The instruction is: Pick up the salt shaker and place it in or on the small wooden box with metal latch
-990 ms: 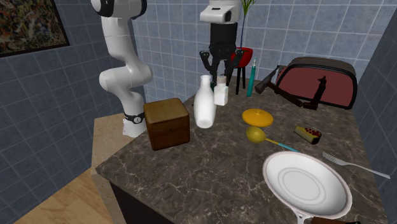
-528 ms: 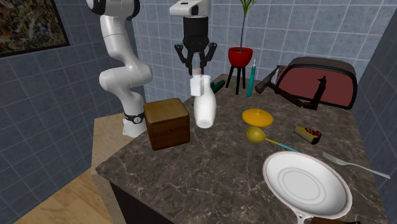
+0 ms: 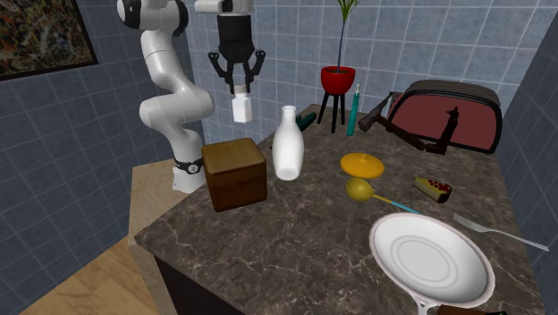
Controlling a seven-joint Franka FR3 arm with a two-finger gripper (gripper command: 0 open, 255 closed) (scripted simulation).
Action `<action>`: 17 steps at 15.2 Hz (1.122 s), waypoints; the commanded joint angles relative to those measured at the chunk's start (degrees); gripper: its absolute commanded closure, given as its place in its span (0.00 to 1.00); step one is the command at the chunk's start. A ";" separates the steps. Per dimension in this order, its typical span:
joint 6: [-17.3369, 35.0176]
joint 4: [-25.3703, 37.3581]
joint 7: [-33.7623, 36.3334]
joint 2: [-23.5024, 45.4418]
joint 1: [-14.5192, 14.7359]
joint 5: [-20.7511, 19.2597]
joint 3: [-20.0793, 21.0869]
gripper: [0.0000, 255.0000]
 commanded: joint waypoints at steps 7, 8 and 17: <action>-1.32 -7.55 -1.92 -8.64 0.59 -0.37 -2.15 1.00; -0.66 -8.49 -1.95 -8.93 0.63 -0.30 -2.09 1.00; 5.39 -16.64 -2.17 -11.03 1.01 0.39 -1.45 1.00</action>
